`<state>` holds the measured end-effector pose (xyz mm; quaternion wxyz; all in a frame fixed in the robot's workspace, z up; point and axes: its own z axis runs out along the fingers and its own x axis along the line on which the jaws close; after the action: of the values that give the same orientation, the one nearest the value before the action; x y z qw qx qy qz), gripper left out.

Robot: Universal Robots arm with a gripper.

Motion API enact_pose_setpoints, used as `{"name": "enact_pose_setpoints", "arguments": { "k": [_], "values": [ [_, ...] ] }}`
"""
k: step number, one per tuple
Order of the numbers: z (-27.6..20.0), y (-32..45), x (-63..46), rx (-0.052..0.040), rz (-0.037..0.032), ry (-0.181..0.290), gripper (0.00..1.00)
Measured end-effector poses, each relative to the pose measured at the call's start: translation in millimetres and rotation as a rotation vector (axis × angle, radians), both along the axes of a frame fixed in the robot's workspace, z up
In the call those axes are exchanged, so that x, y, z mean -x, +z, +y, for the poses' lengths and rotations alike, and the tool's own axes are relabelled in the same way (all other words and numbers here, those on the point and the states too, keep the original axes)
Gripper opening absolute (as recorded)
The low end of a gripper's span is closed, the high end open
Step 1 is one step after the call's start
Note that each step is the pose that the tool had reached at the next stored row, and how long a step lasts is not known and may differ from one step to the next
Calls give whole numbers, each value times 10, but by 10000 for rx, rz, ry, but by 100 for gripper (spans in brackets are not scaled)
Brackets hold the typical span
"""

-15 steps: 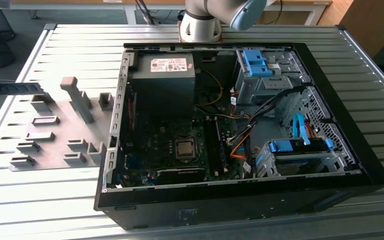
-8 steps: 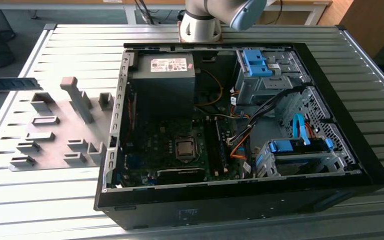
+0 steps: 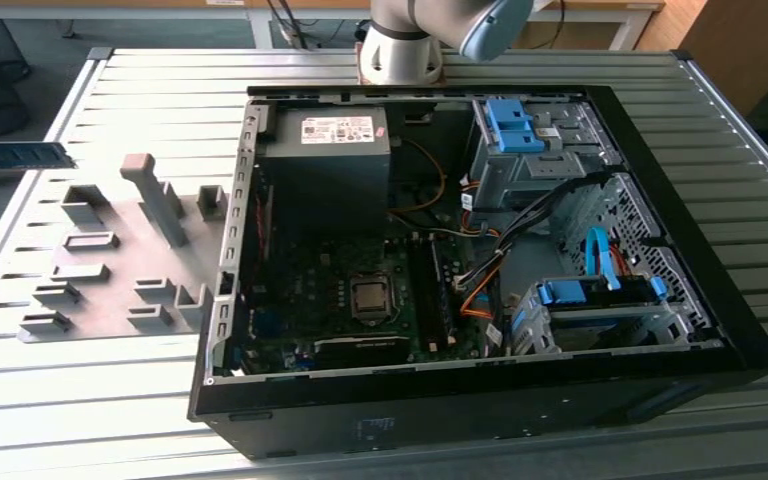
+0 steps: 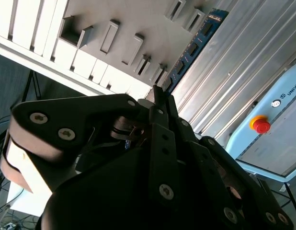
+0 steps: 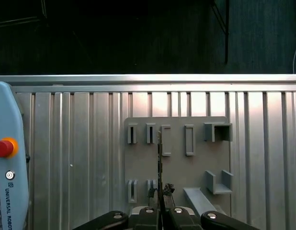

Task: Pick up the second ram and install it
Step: 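Pick up the second ram and move it above second insertion slot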

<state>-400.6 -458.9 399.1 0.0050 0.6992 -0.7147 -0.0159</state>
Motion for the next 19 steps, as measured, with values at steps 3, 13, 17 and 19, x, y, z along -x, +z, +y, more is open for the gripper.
{"name": "enact_pose_setpoints", "arguments": {
  "k": [3, 13, 17, 19],
  "values": [
    [0, 10, 0, 0, -1, 0, 14],
    [0, 12, -17, 0, 0, 0, 14],
    [0, 13, -28, 1, 0, 0, 14],
    [0, 13, -33, 0, 0, 0, 14]
  ]
}}
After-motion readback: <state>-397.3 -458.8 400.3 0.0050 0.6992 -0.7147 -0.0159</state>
